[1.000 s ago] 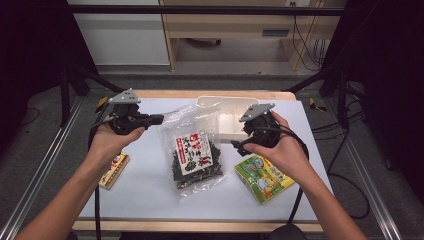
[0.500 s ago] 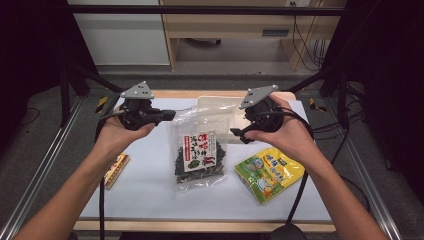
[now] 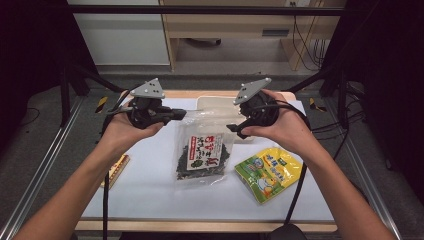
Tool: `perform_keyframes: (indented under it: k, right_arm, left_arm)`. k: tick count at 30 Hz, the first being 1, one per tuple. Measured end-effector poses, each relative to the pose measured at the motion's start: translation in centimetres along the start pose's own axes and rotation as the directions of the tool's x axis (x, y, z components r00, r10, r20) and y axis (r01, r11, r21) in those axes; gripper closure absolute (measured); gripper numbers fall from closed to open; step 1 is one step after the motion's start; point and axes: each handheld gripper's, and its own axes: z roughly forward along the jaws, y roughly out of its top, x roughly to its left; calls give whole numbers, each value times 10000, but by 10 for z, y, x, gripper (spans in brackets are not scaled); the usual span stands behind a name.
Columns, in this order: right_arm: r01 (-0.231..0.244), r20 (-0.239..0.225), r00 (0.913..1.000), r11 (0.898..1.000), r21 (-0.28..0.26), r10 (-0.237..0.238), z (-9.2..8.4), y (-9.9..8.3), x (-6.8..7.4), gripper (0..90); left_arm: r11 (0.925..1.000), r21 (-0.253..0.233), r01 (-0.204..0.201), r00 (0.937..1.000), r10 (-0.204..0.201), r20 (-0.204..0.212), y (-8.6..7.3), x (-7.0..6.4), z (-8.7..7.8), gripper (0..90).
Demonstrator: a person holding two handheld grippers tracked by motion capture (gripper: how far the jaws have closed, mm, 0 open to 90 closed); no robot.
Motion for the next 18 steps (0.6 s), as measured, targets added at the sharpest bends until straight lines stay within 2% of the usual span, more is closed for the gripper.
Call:
perform_keyframes:
  k: [4, 13, 18]
  right_arm:
    - [60, -376, 9993, 10000, 56, -58, 4, 0, -1, 192]
    - [426, -944, 9947, 9987, 271, -398, 17, 5, -4, 210]
    - [584, -1528, 9869, 9975, 393, -518, 26, 8, -2, 264]
  left_arm:
    - [9992, 165, -351, 9994, 350, 29, 6, -6, 1, 892]
    - [9984, 191, -531, 9984, 527, 186, 10, -9, 1, 892]
    - [9980, 136, -624, 9977, 620, 267, 10, -11, 1, 892]
